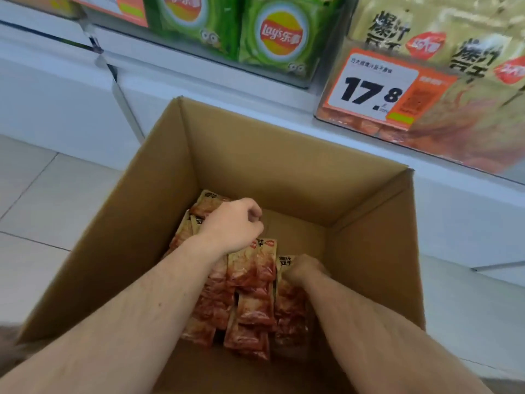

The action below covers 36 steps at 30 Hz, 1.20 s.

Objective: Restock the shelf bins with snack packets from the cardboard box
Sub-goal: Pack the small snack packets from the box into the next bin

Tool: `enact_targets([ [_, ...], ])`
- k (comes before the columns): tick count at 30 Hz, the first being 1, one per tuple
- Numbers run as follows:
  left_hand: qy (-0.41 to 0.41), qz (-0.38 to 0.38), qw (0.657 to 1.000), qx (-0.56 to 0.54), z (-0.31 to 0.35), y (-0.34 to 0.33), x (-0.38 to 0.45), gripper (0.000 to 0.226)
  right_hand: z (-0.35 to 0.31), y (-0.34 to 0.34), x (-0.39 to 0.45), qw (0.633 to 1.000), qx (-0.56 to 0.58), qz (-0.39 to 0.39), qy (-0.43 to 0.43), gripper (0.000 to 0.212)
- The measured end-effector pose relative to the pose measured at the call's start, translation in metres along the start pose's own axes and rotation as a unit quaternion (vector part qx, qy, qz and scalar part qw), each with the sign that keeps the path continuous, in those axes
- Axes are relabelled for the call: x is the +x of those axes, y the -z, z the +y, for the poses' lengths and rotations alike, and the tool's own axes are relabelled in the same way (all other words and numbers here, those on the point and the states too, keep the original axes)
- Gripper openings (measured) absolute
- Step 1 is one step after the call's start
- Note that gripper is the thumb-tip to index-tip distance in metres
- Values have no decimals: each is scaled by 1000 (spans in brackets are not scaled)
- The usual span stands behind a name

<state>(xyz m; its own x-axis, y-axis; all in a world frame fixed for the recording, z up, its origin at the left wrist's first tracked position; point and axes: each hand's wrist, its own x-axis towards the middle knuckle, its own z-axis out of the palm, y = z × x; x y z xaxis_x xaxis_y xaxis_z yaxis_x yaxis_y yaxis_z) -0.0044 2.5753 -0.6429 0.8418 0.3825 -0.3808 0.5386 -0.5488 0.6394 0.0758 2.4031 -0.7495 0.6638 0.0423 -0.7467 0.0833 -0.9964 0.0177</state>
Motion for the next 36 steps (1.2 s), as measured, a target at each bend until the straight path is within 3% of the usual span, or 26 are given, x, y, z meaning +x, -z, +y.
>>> enact_targets([
  [3, 21, -11, 999, -22, -7, -4, 2, 19, 6, -24, 16, 999, 4, -25, -29, 63],
  [5, 35, -21, 999, -34, -11, -6, 4, 19, 9, -33, 26, 999, 5, -9, -36, 65],
  [12, 70, -23, 989, -131, -9, -15, 4, 17, 10, -4, 12, 988, 111, 66, -81, 23],
  [16, 99, -11, 981, -168, -7, -16, 2, 29, 4, 36, -1, 944, 303, 97, -88, 19],
  [18, 131, 16, 973, -188, -4, -14, 1, 50, -10, 47, -12, 876, 478, 34, -54, 13],
  [20, 186, 28, 948, -257, 0, -11, -3, 70, -25, 54, -28, 820, 567, -81, 10, 15],
  [23, 245, -27, 862, -443, -2, -9, -6, 46, -43, 53, -44, 782, 569, -226, 114, 20],
  [25, 248, -29, 847, -469, -9, -10, -5, 25, -46, 45, -44, 776, 572, -235, 120, 19],
  [27, 250, -13, 852, -460, -15, -13, -2, 19, -40, 30, -30, 798, 580, -159, 40, 17],
  [30, 247, -22, 863, -440, -20, -17, 0, 20, -14, 1, -2, 905, 417, -1, -86, 31],
  [32, 239, -33, 882, -404, -22, -21, 2, 21, 4, -17, 7, 969, 228, -12, -90, 39],
  [34, 230, -39, 896, -378, -22, -23, 3, 25, 16, -32, 11, 989, 118, -33, -79, 49],
  [36, 226, -38, 903, -362, -22, -25, 3, 27, 21, -43, 15, 991, 101, -48, -79, 57],
])
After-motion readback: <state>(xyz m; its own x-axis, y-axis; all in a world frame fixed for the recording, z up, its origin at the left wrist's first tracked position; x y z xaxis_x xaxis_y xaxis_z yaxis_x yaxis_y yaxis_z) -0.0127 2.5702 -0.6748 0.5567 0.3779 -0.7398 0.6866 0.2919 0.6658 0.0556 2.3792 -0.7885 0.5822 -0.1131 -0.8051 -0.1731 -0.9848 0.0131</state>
